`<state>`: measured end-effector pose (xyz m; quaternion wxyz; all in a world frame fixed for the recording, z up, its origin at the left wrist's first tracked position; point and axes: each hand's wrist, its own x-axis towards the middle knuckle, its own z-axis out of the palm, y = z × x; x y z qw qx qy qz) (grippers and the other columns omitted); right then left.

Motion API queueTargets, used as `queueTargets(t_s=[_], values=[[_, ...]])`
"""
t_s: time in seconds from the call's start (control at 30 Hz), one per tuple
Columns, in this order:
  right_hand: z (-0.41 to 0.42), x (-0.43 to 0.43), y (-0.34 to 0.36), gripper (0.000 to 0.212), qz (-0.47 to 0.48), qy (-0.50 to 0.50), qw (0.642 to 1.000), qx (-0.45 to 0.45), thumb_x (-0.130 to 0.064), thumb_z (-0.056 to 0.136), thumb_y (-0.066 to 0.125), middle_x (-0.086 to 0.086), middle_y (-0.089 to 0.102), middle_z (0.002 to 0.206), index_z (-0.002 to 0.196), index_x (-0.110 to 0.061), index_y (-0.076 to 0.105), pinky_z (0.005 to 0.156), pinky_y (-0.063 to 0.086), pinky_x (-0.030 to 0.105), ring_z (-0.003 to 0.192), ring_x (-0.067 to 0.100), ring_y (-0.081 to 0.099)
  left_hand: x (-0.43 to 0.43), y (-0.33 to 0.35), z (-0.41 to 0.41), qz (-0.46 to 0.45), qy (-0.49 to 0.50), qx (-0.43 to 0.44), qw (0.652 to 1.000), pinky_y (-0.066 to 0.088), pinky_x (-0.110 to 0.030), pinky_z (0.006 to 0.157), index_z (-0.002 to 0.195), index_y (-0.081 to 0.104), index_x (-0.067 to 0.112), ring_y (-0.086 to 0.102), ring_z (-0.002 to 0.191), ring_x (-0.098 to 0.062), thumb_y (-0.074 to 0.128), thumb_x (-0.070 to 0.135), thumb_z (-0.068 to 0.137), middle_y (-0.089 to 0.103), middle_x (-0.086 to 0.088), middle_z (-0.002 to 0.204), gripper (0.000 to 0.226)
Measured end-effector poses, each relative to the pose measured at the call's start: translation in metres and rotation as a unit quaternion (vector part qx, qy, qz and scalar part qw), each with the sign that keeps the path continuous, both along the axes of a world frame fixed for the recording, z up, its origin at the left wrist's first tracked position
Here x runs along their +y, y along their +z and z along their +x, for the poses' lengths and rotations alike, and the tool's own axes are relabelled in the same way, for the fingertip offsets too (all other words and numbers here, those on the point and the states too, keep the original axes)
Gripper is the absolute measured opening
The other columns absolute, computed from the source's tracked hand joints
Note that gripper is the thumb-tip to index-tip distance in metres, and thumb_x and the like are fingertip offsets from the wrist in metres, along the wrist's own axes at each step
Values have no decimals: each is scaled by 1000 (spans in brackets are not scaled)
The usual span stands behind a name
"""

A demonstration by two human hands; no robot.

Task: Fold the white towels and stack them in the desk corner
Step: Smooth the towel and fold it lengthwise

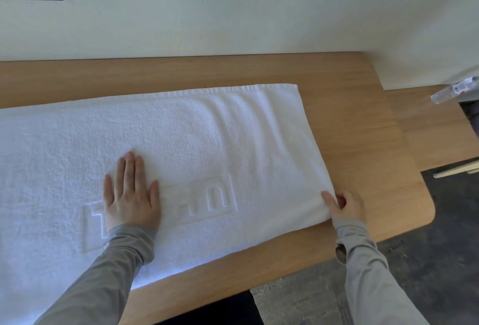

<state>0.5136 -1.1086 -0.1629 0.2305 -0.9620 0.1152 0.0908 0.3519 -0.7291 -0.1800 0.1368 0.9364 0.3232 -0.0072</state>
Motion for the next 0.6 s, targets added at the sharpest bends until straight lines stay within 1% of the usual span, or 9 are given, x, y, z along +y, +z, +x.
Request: queueTargets(t_s=[0.07, 0.17, 0.27, 0.33, 0.4, 0.47, 0.5, 0.57, 0.6], values=[[-2, -3, 0, 26, -13, 14, 1000, -2, -31, 83, 66, 6, 53, 79, 78, -8, 56, 69, 38, 33, 76, 28, 52, 0, 1, 0, 0, 0, 2, 1000, 5, -45, 118, 149, 17, 8, 11, 145, -22, 13, 43, 92, 16, -6, 157, 67], [-5, -4, 2, 22, -6, -9, 1000, -19, -26, 84, 67, 5, 55, 73, 78, -9, 54, 65, 35, 29, 70, 27, 52, 1, 1, 0, -3, 1, -1, 1000, 4, -44, 118, 149, 17, 9, 12, 145, -22, 13, 43, 92, 16, -6, 157, 67], [-5, -3, 6, 24, 75, -68, 995, 2, -23, 81, 70, 5, 56, 79, 86, -9, 52, 69, 37, 29, 73, 23, 51, 1, 1, 0, -1, 0, -1, 1000, 4, -44, 118, 149, 18, 8, 12, 145, -22, 14, 43, 92, 16, -6, 157, 66], [-7, -3, 8, 24, 127, -79, 988, 28, -21, 82, 70, 6, 58, 82, 92, -8, 53, 72, 38, 29, 76, 21, 52, 1, 1, 0, 0, 0, 0, 1000, 4, -45, 118, 149, 18, 8, 12, 145, -22, 15, 42, 92, 17, -7, 157, 66], [-9, -7, 9, 22, 151, -75, 985, 36, -18, 83, 69, 4, 58, 77, 96, -9, 54, 69, 39, 28, 74, 19, 53, 0, 2, 0, -1, 2, -1, 1000, 5, -45, 118, 148, 19, 8, 13, 145, -23, 16, 42, 92, 18, -7, 157, 66], [-10, -14, 8, 18, 132, -57, 988, 51, -17, 85, 67, 2, 55, 70, 93, -7, 54, 62, 38, 28, 69, 22, 51, 0, 2, 0, -2, 0, -1, 1000, 6, -45, 118, 148, 20, 7, 14, 145, -24, 16, 42, 92, 19, -8, 156, 66], [-10, -16, 8, 17, 119, -50, 990, 61, -17, 85, 65, 2, 53, 68, 91, -6, 53, 61, 37, 29, 69, 24, 51, 1, 3, 0, -2, -2, -1, 1000, 5, -45, 118, 148, 20, 7, 14, 145, -24, 15, 42, 92, 19, -8, 156, 67], [-10, -16, 7, 17, 104, -51, 990, 76, -16, 86, 64, 5, 53, 70, 93, -5, 53, 65, 36, 31, 74, 26, 52, 1, 3, 0, -2, -6, 2, 1000, 5, -45, 118, 149, 19, 8, 14, 145, -23, 14, 43, 92, 18, -7, 157, 67], [-11, -14, 7, 20, 100, -59, 991, 73, -15, 86, 64, 7, 55, 76, 98, -3, 54, 68, 37, 32, 79, 28, 53, 1, 2, 0, -1, -6, 2, 1000, 5, -44, 118, 149, 18, 8, 13, 145, -22, 13, 43, 92, 17, -7, 157, 67]])
